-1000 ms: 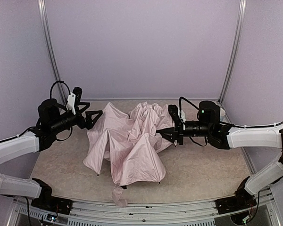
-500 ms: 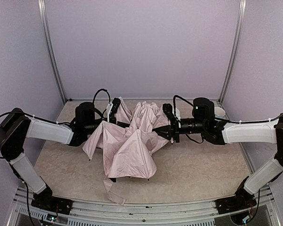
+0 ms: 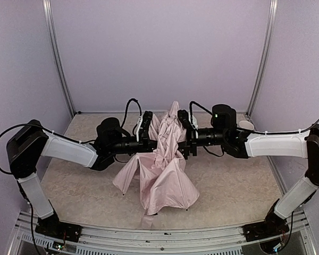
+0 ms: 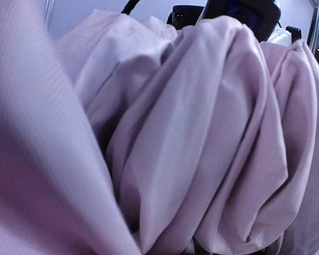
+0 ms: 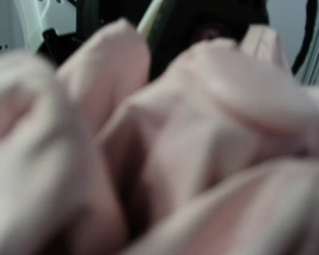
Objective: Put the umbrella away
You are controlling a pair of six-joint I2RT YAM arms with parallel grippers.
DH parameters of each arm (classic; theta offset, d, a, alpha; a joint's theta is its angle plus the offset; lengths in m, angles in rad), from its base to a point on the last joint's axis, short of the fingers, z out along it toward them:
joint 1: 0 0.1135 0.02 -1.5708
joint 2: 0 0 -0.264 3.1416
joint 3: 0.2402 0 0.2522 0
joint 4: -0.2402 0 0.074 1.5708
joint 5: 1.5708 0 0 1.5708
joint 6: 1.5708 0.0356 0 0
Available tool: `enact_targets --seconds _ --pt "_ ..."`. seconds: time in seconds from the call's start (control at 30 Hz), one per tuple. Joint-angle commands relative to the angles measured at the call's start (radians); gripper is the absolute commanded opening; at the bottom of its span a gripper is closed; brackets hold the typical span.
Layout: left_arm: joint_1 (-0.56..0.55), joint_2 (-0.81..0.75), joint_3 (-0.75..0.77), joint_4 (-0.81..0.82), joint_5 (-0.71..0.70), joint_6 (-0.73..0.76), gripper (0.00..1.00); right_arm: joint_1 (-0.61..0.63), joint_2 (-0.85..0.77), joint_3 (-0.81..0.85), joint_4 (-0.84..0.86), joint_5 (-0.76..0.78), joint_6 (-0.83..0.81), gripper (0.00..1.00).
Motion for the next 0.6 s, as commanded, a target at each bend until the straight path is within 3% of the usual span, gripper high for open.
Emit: enact_targets --seconds 0.0,0.27,0.43,0.57 --pt "-0.04 0.04 0.048 0.128 0.067 -0.045 0.56 0.022 0.013 0.041 0.03 -0.022 0.038 0.82" --pt "-0.093 0.079 0.104 0.041 0.078 0.036 0.55 0.023 0.024 0.037 0.051 -0.051 0.07 0.79" --pt "-0.087 0.091 0.097 0.006 0.042 0.065 0.58 0.014 -0.004 -0.001 0.063 -0.001 0.073 0.43" --pt "-0.055 0.082 0.067 -0.001 -0.017 0.068 0.7 -0.011 -0.064 -0.048 0.051 0.081 0.07 0.27"
